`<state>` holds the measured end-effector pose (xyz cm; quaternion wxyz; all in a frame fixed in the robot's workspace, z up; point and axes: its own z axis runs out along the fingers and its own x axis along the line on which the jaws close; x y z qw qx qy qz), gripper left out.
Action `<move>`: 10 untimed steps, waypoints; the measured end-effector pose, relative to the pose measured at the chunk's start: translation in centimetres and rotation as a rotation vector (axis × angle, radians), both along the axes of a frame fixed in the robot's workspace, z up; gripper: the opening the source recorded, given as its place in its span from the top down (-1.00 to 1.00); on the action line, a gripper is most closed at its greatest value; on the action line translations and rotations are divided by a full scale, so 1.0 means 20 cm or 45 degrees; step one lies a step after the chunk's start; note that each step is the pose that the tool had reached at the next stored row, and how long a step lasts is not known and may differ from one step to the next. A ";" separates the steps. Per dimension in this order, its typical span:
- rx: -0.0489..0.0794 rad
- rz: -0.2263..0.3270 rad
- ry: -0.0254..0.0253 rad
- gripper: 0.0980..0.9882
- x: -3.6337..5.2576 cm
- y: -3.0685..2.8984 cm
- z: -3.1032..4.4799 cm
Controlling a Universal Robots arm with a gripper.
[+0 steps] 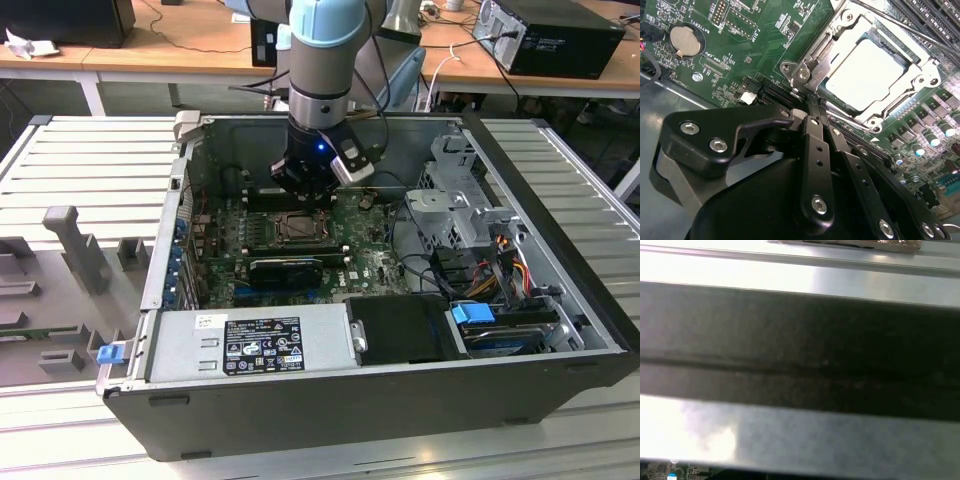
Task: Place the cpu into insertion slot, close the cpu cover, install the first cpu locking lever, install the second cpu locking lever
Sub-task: 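Install the first cpu locking lever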
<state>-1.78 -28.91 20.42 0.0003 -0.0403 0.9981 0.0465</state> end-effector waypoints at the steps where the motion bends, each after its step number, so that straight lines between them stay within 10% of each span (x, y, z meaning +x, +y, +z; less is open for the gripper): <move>1: 0.000 0.000 0.0000 0.98 0.000 0.000 0.003; 10: -0.026 0.000 0.0003 0.98 0.000 0.002 -0.011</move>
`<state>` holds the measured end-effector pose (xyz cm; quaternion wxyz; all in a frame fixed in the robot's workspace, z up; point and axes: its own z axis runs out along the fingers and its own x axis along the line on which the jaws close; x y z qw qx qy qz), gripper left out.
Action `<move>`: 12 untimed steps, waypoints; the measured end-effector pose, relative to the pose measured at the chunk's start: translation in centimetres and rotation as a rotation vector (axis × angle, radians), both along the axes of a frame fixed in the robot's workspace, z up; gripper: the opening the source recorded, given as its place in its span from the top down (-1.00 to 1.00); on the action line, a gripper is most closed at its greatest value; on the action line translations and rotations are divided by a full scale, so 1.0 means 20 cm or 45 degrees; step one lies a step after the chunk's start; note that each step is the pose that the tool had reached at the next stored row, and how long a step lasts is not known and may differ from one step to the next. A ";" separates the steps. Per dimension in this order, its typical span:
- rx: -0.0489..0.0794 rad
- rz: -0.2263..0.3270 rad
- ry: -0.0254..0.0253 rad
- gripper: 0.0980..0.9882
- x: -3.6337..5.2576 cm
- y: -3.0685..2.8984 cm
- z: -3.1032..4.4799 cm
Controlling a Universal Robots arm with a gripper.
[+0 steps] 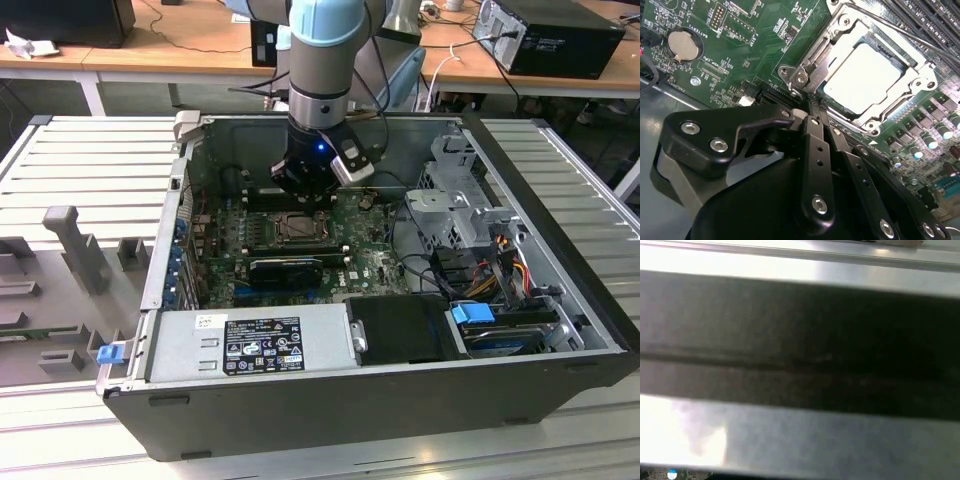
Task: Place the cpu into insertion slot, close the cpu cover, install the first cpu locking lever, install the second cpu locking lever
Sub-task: 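Install the first cpu locking lever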
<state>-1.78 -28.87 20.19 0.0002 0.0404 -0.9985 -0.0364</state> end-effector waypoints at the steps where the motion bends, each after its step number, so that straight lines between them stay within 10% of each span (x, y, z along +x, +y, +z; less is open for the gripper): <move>1: 0.002 0.000 -0.0001 0.98 0.000 -0.001 0.000; 5: 0.049 0.000 -0.0002 0.98 0.000 0.000 -0.001; 12: 0.051 0.000 -0.0004 0.98 0.000 -0.001 0.097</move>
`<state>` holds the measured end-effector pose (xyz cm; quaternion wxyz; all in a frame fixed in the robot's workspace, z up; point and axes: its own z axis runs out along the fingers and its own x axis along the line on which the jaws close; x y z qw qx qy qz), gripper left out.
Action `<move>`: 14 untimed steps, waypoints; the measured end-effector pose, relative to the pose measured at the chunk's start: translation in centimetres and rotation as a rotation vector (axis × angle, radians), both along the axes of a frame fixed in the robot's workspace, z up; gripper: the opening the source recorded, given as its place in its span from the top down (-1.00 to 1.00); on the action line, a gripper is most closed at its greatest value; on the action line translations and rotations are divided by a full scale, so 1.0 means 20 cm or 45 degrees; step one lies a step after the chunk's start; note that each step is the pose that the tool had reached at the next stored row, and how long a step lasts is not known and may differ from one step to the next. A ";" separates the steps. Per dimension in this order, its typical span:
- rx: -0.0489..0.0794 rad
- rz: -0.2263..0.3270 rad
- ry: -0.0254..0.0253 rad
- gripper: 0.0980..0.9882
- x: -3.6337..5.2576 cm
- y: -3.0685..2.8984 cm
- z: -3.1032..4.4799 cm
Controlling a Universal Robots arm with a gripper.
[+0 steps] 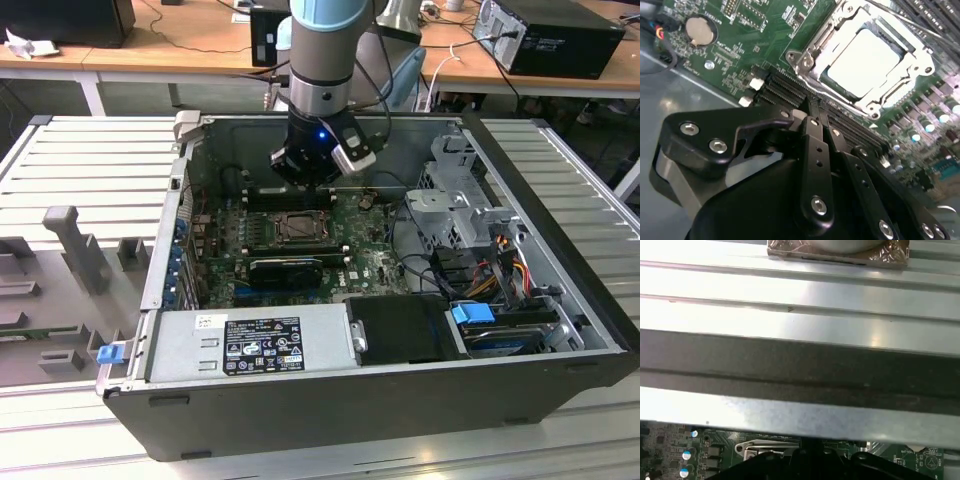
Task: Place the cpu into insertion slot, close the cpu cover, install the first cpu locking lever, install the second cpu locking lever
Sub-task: 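Install the first cpu locking lever, then install the second cpu locking lever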
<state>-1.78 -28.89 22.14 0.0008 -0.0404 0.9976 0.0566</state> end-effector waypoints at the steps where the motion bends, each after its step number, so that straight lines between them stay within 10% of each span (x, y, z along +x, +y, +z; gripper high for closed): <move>1: 0.000 0.000 0.0002 0.98 0.000 -0.003 0.000; 14: 0.000 0.000 0.0003 0.98 0.000 -0.058 0.000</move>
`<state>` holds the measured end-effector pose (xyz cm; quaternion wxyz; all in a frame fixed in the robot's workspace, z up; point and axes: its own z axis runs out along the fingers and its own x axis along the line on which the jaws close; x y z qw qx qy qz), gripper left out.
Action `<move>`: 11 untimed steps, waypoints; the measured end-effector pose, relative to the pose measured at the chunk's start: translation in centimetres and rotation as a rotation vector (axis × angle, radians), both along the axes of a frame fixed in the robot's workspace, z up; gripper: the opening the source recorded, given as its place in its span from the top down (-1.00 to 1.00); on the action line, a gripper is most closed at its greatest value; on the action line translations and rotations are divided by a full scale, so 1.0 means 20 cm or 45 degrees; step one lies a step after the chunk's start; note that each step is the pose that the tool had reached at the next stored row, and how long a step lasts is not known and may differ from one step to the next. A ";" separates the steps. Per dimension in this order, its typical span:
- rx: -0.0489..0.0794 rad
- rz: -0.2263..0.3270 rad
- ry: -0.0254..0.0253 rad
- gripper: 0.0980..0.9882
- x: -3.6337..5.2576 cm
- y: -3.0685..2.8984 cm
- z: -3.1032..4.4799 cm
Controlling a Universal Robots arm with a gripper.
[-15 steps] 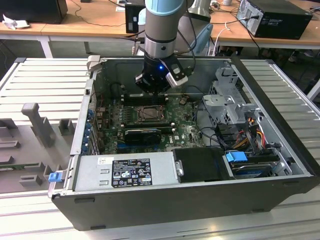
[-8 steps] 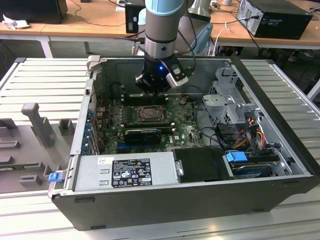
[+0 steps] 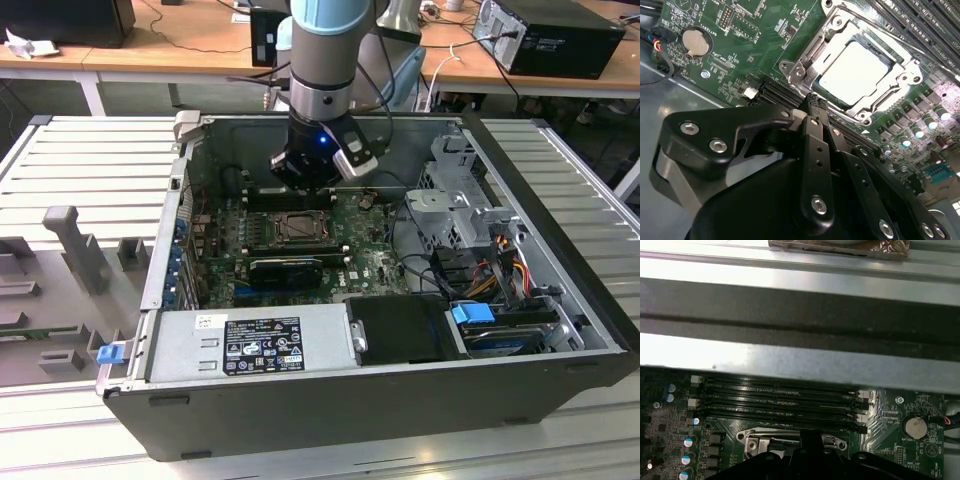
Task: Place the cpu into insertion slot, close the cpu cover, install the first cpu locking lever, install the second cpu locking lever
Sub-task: 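Install the second cpu locking lever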
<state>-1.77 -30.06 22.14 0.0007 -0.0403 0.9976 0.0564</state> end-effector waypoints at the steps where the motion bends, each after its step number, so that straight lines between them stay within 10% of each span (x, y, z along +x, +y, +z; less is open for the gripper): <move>1: 0.000 0.000 0.0000 0.98 0.001 -0.002 0.000; 7: 0.000 0.000 0.0002 0.98 0.003 -0.019 0.000; 11: 0.000 0.000 0.0000 0.98 0.002 -0.020 0.073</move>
